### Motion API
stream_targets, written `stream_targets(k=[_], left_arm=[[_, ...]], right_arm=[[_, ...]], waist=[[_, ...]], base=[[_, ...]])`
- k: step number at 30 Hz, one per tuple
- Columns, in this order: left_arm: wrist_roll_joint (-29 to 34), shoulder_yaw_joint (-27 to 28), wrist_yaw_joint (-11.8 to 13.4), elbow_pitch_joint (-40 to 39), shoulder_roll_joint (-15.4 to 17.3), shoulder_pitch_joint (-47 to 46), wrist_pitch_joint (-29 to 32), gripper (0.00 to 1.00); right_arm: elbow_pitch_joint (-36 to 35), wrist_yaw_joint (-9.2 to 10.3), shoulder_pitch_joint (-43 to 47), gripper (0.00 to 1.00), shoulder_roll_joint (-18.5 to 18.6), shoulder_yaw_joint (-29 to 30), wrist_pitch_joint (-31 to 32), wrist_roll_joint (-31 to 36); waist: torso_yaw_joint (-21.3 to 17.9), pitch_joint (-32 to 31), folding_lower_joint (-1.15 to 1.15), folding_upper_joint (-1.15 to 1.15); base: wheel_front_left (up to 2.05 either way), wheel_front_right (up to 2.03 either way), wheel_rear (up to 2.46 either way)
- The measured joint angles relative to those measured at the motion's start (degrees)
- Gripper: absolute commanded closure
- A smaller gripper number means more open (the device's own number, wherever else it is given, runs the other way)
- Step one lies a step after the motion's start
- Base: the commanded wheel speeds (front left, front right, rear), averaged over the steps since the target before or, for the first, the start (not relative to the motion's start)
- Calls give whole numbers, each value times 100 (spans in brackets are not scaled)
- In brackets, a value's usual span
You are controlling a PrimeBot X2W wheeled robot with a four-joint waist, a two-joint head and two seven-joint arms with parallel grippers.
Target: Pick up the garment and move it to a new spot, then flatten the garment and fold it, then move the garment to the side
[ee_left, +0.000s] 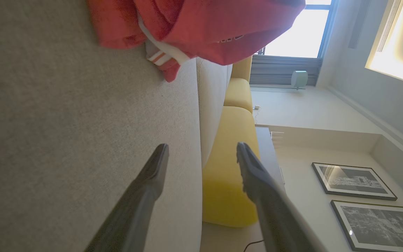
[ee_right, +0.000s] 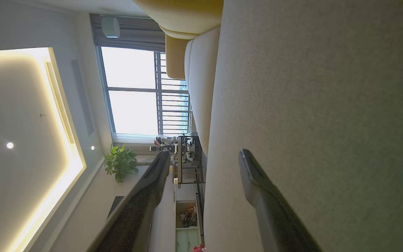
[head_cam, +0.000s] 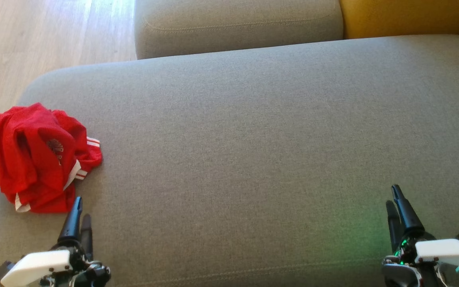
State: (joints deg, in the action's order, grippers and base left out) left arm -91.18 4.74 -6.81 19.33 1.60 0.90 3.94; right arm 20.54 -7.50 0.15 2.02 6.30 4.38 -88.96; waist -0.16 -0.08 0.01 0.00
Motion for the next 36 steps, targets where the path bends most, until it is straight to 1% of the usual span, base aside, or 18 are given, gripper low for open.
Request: stream_targets(k=[4, 9, 13, 17, 24, 27, 31, 36], left_arm=[[185, 69, 0, -55, 0, 0, -58, 0], [511, 190, 0, -166, 0, -1, -159, 0], [861, 339, 27, -376, 0, -18, -223, 0], [1218, 368, 78, -630, -1, -67, -287, 0], [1940, 291, 300, -1034, 0, -99, -405, 0], [2334, 175, 391, -1170, 1, -98, -453, 0], [2856, 20, 589, -1245, 2, -81, -509, 0], [3578, -219, 788, -1407, 11, -47, -588, 0]], right_arm=[[-63, 0, -53, 0, 1, -9, -63, 243], [-222, 0, -102, 0, 1, -20, -164, 788], [-425, 0, -131, 0, 1, -32, -224, 1343], [-689, 0, -259, 0, 1, -140, -297, 1959], [-1000, 0, -309, 0, 1, -279, -409, 2822], [-1043, 0, -314, 0, 2, -350, -450, 3178], [-1101, 0, -321, 0, 2, -511, -520, 3600], [-1171, 0, -366, 0, 5, -523, -591, 4038]], waist=[[-1, -9, 0, 0], [-3, -20, 0, 0], [-6, -18, 0, 0], [-10, -6, 0, 0], [-3, 16, 0, 0], [8, 16, 0, 0], [15, 11, 0, 0], [26, 10, -1, 0]], base=[[0, 0, 0], [0, 0, 0], [0, 0, 0], [0, 0, 0], [0, 0, 0], [0, 0, 0], [0, 0, 0], [0, 0, 0]])
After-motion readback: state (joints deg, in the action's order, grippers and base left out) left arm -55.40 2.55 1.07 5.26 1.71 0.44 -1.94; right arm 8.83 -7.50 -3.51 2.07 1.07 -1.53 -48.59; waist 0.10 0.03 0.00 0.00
